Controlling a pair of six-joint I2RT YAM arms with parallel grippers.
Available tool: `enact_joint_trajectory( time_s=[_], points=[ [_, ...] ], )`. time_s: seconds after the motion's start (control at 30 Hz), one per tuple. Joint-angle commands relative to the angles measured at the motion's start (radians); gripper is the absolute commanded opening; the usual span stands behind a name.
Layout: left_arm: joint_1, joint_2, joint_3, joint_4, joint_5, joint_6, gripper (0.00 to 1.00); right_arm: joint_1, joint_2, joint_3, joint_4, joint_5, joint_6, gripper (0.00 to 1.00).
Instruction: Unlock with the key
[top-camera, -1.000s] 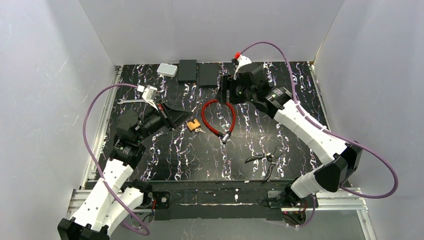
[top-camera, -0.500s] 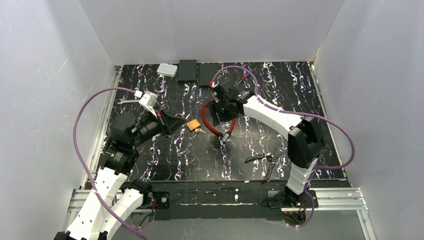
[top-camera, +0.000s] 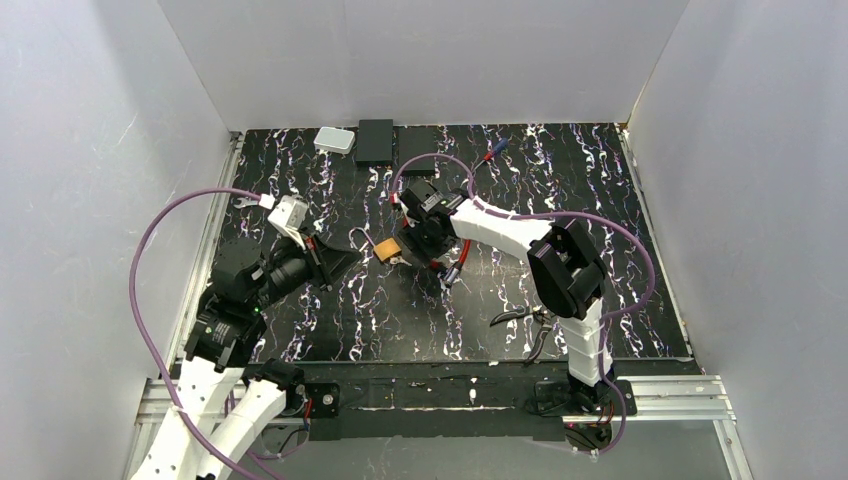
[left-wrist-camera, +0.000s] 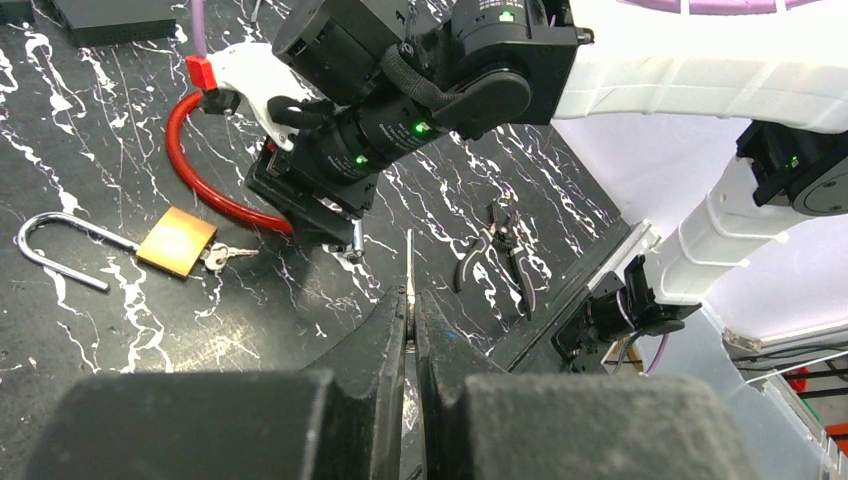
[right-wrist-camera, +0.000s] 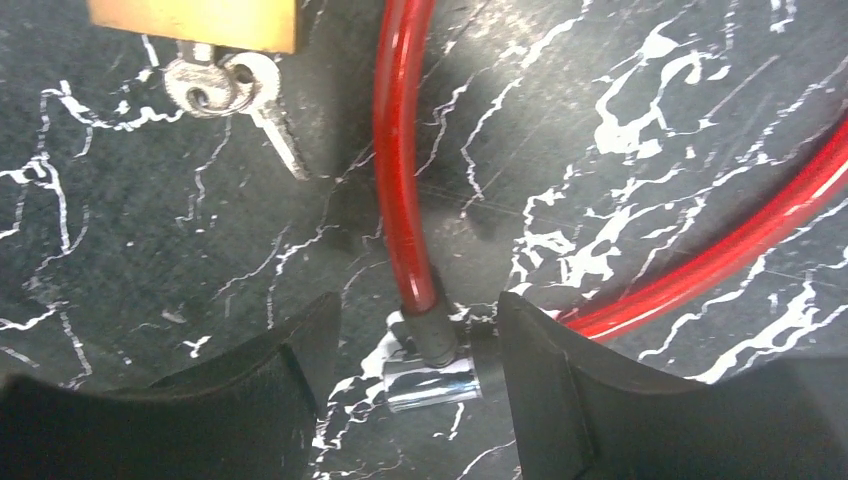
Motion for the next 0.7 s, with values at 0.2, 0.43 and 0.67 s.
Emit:
enact_joint_trajectory(
  time_s=[0.2,0.43,0.67],
  points=[
    [-0.001,-0.014,0.054,-0.056,-0.005,0.036,0.00,0.003,0.021,0.007,0.002,0.033,-0.067,0.62],
    [0.000,-0.012,0.055,-0.044,0.003,0.032,0.00,0.005,0.048,-0.005,0.001,0.011,-0.067,0.50],
    [0.000,-0.035,0.051,-0.047,0.001,0.024,0.00,0.005,0.080,-0.001,0.004,-0.037,-0.067,0.46]
  ],
)
